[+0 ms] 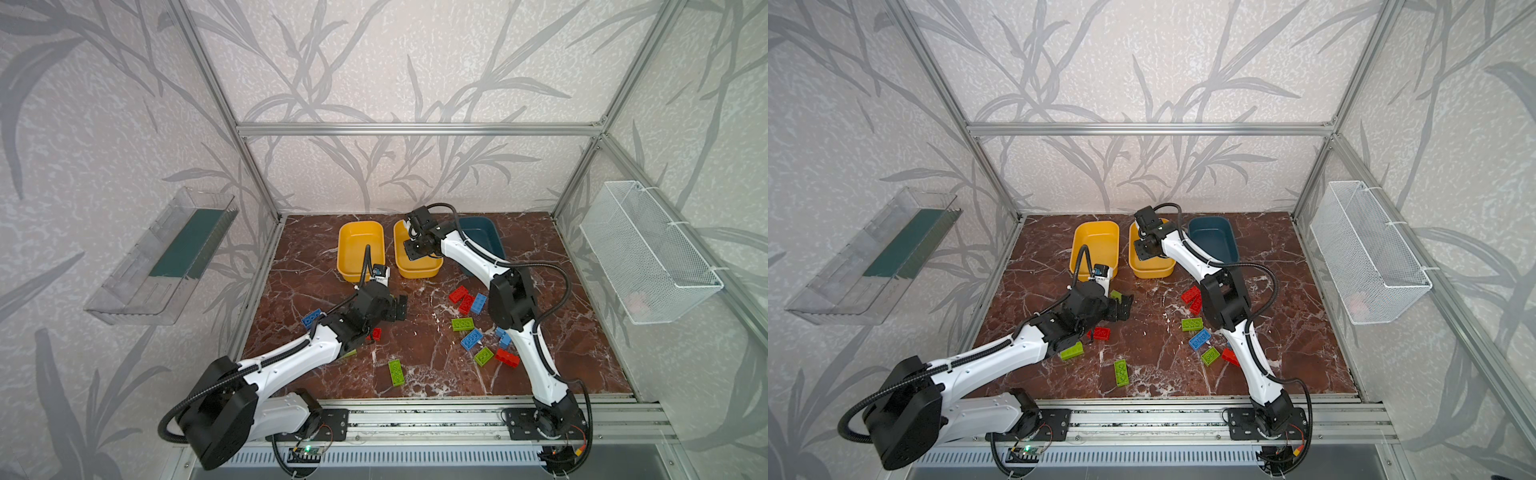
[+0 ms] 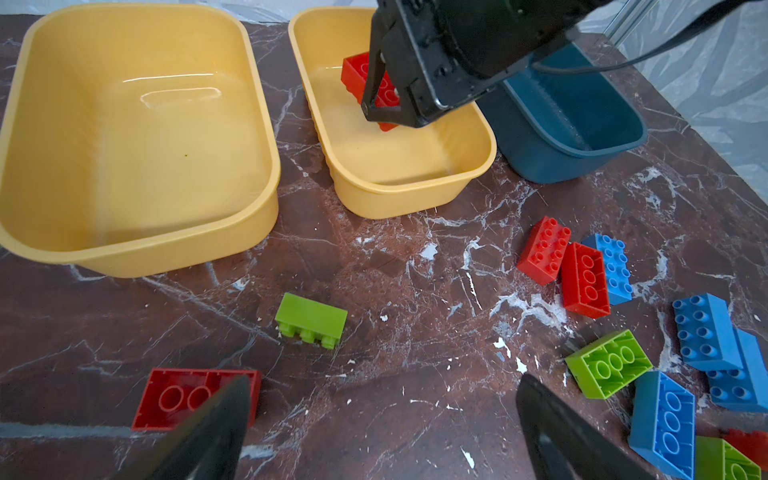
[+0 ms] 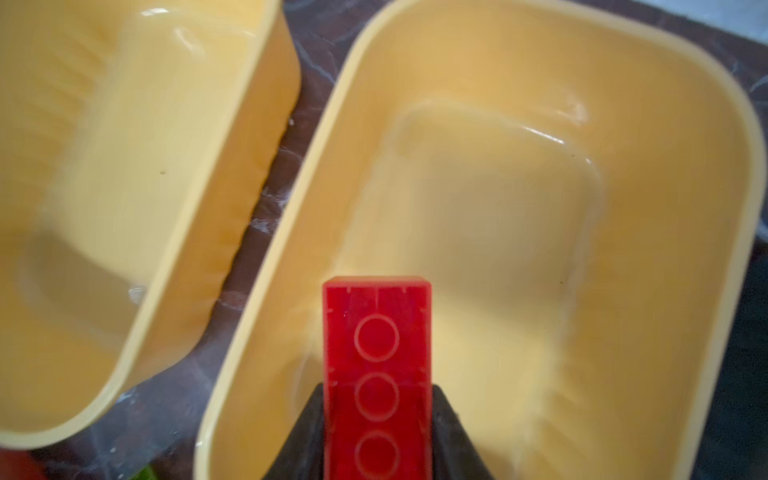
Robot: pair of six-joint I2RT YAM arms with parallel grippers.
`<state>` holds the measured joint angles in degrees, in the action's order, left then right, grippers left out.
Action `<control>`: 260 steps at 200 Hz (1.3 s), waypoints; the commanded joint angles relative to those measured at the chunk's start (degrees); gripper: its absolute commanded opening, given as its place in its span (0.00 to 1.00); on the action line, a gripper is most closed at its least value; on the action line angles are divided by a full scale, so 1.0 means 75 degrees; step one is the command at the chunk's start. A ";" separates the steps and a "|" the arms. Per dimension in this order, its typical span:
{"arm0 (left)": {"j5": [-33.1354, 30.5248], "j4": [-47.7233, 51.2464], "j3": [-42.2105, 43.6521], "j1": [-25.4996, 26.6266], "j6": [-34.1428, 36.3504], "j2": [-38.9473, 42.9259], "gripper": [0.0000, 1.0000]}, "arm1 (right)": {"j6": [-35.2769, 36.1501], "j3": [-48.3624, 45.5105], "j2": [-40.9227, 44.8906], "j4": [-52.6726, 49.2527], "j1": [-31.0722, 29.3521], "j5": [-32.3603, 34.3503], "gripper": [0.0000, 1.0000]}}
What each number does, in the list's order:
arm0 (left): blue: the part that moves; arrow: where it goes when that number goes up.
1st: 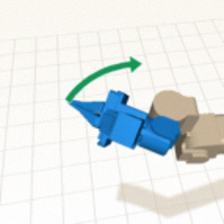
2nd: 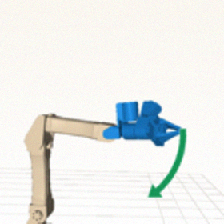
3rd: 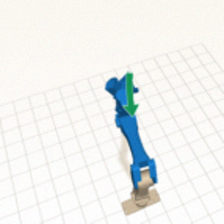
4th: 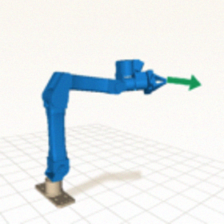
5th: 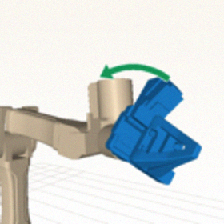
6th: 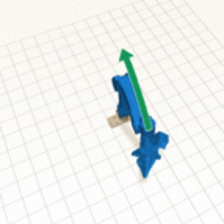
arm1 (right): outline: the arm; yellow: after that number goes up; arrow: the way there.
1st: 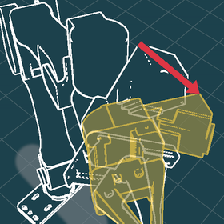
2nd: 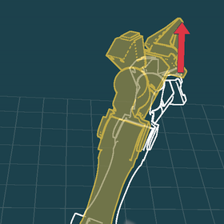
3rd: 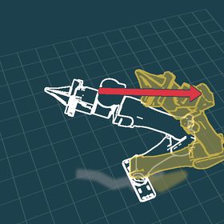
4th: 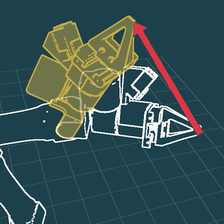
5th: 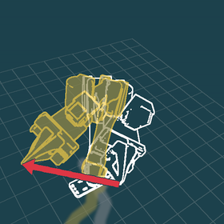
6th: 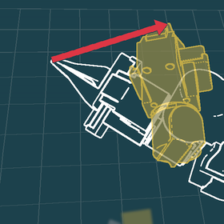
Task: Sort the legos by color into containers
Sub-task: 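Carry the red brick into the middle yellow bin and open the right gripper, then grasp a red brick with the left gripper while the right arm withdraws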
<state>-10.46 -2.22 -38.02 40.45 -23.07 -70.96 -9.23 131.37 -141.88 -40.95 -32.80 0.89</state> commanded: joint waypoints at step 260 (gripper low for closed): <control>-0.0422 0.3513 -0.0532 -0.1725 -0.5230 -0.0646 0.99 | -0.0808 -0.8035 0.8485 0.1143 -0.0996 0.0372 0.99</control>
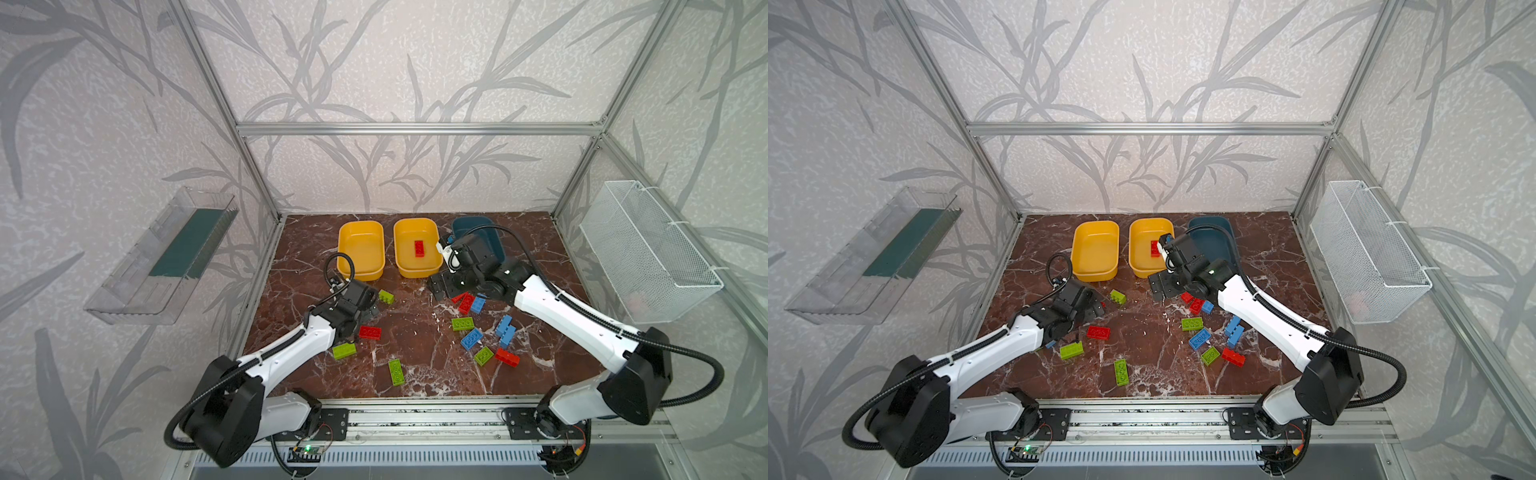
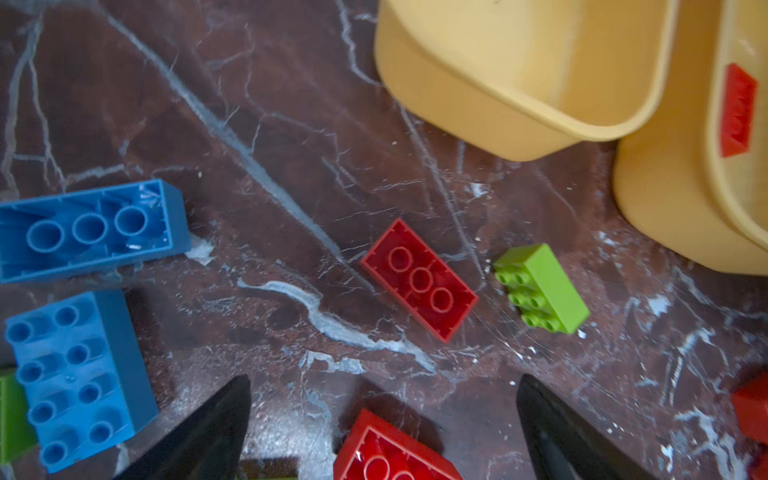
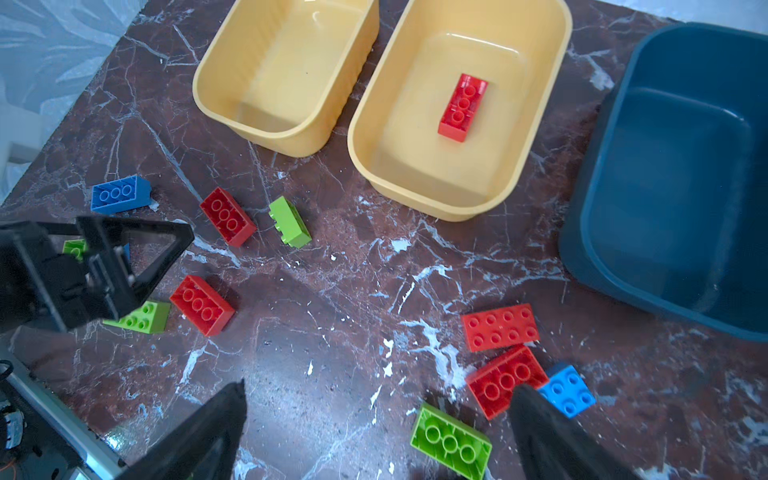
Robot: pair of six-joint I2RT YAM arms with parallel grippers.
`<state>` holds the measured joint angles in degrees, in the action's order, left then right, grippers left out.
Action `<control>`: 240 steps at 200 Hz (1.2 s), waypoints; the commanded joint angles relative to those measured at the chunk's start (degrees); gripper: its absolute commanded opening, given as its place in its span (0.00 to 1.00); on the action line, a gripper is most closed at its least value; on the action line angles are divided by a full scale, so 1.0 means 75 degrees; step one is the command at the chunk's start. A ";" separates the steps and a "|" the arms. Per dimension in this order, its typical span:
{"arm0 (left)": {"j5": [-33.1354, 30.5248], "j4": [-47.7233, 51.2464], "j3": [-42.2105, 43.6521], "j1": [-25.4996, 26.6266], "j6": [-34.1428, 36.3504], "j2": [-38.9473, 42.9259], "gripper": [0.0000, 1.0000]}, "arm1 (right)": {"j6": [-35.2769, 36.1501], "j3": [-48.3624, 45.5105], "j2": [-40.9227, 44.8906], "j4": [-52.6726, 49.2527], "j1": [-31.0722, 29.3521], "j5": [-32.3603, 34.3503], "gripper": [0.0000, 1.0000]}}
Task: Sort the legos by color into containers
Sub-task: 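Grasp a red brick with the left gripper while the right arm withdraws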
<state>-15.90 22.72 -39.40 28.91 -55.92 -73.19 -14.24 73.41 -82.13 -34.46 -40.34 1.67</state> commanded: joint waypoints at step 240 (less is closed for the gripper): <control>-0.0006 0.0718 -0.1690 -0.0585 -0.1209 -0.3079 0.63 | -0.0102 -0.1408 0.1058 0.1162 0.0929 -0.0700 0.99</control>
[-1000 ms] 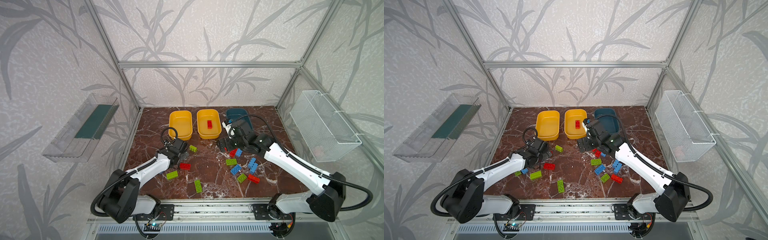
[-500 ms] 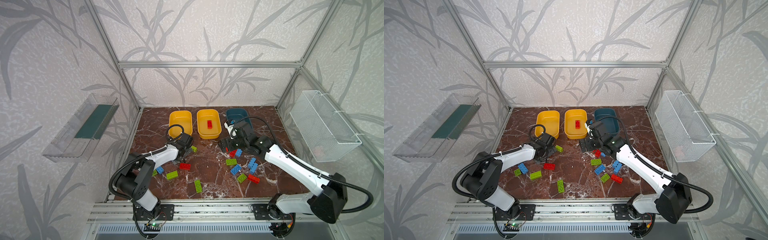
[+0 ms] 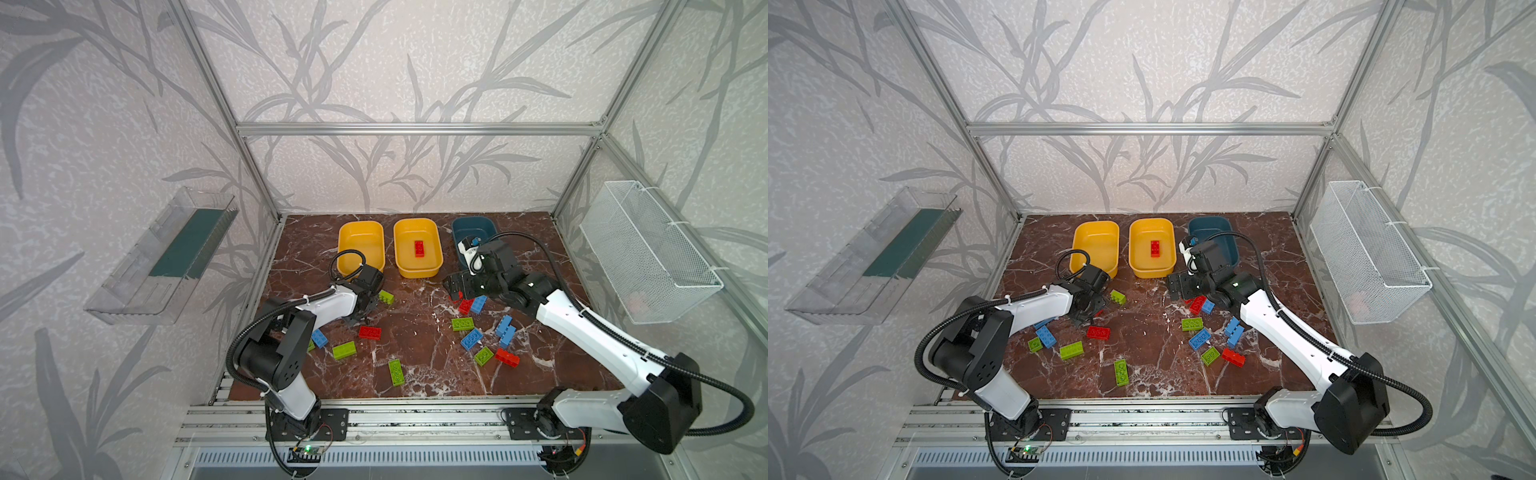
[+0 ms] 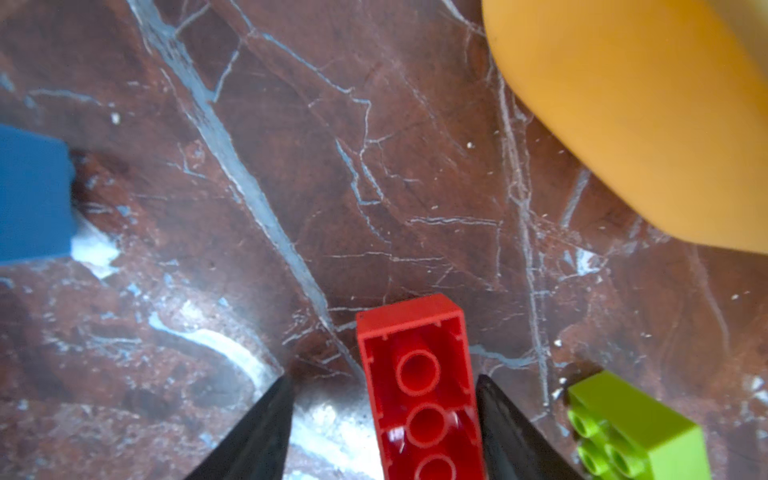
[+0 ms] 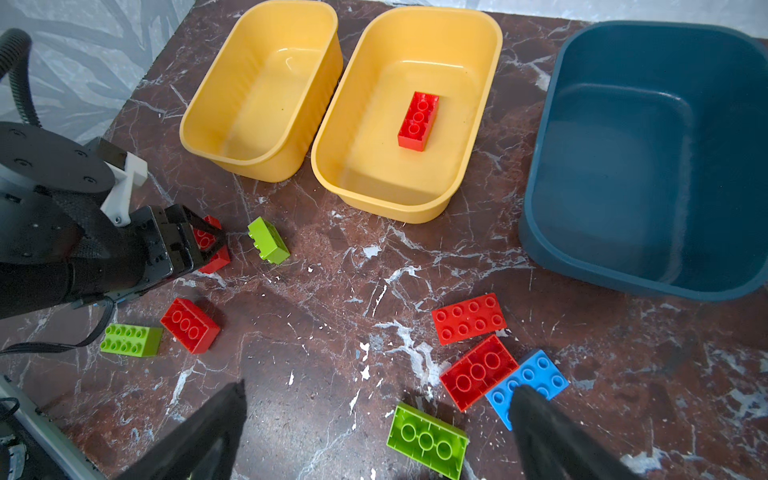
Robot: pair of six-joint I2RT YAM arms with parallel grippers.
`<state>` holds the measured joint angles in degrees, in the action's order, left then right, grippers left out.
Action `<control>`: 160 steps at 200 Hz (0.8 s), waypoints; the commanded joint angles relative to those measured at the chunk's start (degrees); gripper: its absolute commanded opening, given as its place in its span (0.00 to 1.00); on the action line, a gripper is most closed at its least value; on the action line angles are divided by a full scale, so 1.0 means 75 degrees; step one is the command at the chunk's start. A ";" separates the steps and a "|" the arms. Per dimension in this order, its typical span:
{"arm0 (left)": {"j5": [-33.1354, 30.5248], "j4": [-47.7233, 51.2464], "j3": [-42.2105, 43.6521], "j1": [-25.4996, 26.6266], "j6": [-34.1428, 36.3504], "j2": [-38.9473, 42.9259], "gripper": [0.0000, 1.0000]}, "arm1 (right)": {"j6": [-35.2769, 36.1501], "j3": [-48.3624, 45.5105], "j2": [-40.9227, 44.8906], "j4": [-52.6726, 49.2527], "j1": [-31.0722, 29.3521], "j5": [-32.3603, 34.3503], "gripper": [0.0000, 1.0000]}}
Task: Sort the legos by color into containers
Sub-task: 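Grasp a red brick with the left gripper while the right arm withdraws, then carry the red brick into the middle yellow bin and open the left gripper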
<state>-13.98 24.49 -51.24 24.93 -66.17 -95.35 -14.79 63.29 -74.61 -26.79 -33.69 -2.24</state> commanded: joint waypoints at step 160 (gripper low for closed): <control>-0.0740 0.2418 -0.3090 0.0799 0.2435 -0.0058 0.12 | -0.0287 -0.0617 0.1240 -0.0214 0.0052 -0.0085 0.99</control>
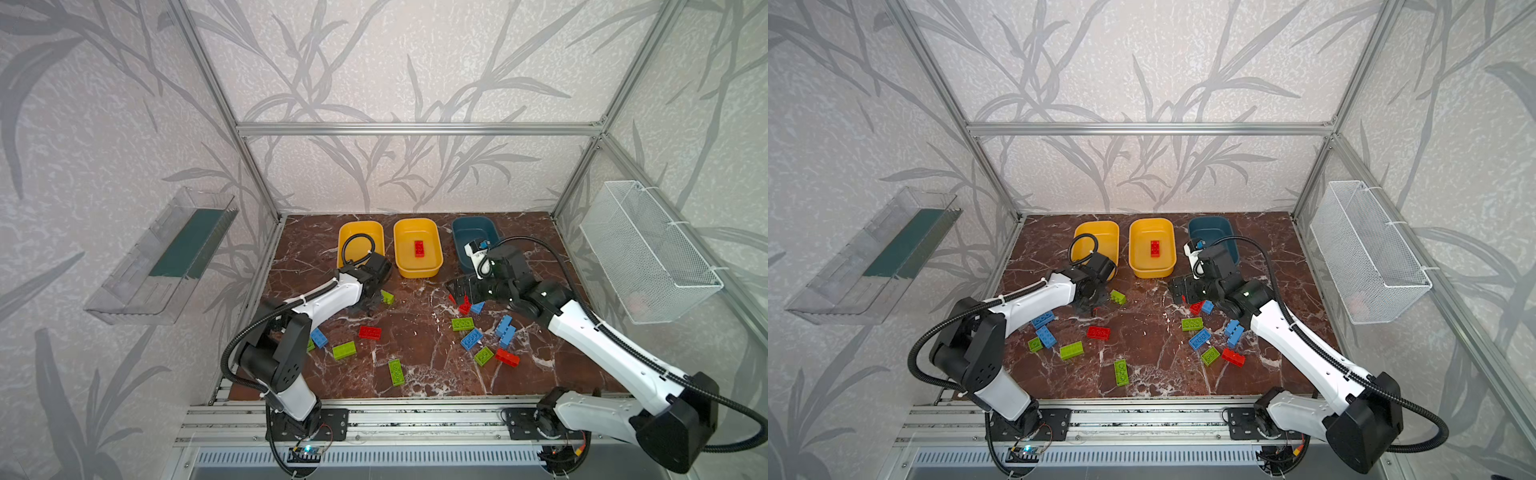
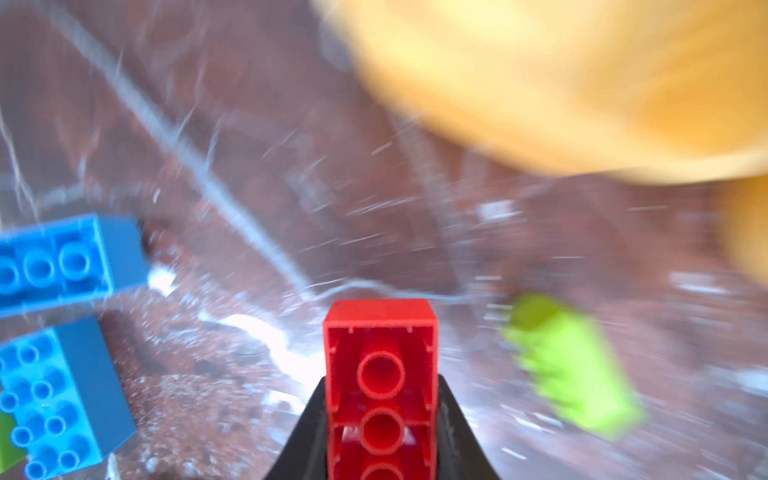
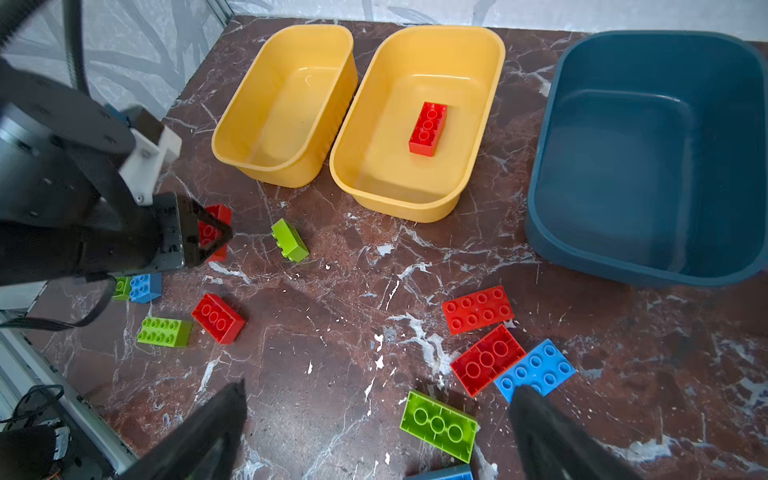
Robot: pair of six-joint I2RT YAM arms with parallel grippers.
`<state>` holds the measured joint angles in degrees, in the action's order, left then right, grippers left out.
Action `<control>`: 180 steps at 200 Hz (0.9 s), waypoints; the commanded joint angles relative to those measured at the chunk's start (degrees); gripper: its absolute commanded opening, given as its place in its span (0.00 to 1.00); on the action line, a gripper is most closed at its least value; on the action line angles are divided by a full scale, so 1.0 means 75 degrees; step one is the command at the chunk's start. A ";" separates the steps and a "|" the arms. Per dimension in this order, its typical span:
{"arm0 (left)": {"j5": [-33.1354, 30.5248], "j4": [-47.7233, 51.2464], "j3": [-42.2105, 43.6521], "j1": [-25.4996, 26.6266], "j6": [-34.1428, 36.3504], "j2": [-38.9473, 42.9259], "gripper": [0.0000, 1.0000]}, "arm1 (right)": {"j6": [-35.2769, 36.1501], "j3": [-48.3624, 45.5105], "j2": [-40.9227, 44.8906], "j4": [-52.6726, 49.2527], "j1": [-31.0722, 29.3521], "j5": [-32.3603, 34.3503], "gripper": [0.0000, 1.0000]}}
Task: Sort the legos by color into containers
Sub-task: 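Carry the red brick into the middle yellow bin and open the left gripper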
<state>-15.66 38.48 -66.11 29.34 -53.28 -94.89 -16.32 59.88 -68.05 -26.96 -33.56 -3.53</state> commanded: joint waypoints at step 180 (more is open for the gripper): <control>-0.0438 0.1921 -1.0945 0.0255 0.2864 -0.7133 0.26 | -0.0370 -0.0997 0.1357 -0.0437 0.0674 0.0263 0.99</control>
<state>-18.11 51.96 -144.46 31.77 -33.98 -145.97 -18.87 53.10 -58.26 -29.15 -29.54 -1.52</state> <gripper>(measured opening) 0.311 0.991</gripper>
